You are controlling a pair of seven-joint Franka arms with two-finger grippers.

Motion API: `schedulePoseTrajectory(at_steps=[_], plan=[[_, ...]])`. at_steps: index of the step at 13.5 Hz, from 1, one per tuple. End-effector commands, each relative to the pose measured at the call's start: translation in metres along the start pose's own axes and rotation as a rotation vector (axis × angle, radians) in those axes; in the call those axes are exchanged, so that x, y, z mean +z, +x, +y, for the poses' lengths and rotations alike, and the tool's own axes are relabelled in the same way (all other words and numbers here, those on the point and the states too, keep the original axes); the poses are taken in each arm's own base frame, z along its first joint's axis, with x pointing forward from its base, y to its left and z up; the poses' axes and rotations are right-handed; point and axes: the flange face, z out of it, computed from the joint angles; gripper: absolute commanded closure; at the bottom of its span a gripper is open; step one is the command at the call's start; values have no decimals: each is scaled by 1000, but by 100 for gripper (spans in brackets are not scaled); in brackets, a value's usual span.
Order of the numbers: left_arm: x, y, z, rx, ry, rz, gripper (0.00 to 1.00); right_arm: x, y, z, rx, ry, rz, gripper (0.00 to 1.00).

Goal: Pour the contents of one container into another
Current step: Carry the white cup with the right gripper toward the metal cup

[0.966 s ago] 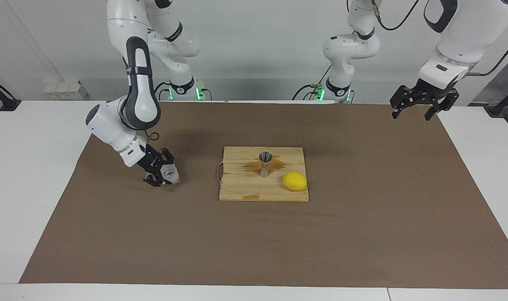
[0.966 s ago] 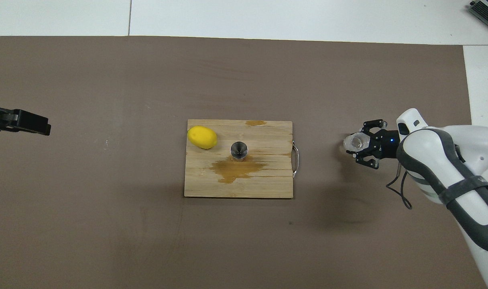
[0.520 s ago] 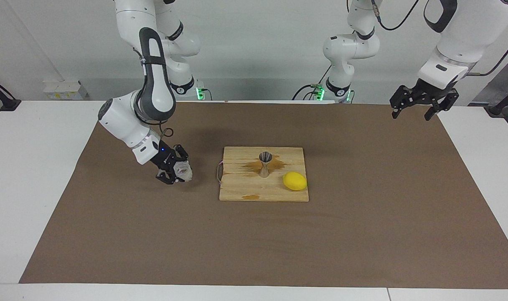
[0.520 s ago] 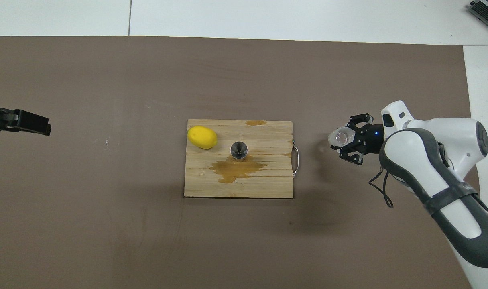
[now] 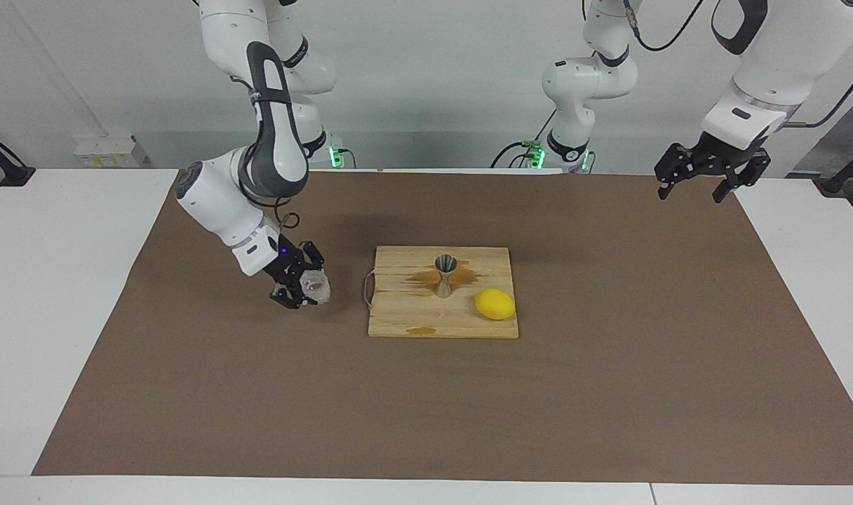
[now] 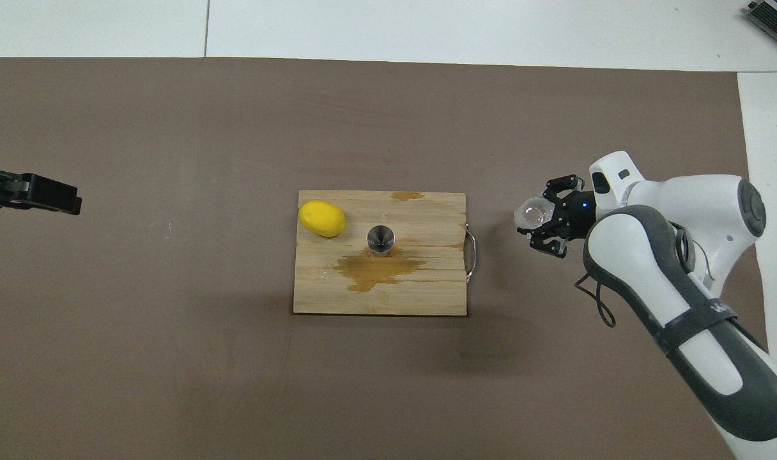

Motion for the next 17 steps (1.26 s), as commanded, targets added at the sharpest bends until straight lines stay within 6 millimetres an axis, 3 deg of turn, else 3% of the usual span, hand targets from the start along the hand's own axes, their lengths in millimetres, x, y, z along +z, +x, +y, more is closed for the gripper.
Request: schedulePoseTrajectory(at_steps=[1,6,17], plan=[[-1,-4,-1,10,-9,19,0,-9,22,-12,9,-14,-42,62],[-1,-5,-2,13,-9,18,0,-7,66,-32,-7,-41,-156,62],[-1,-5,-3,5,-7,14,0,6,113,-68,50,-72,-194,62]])
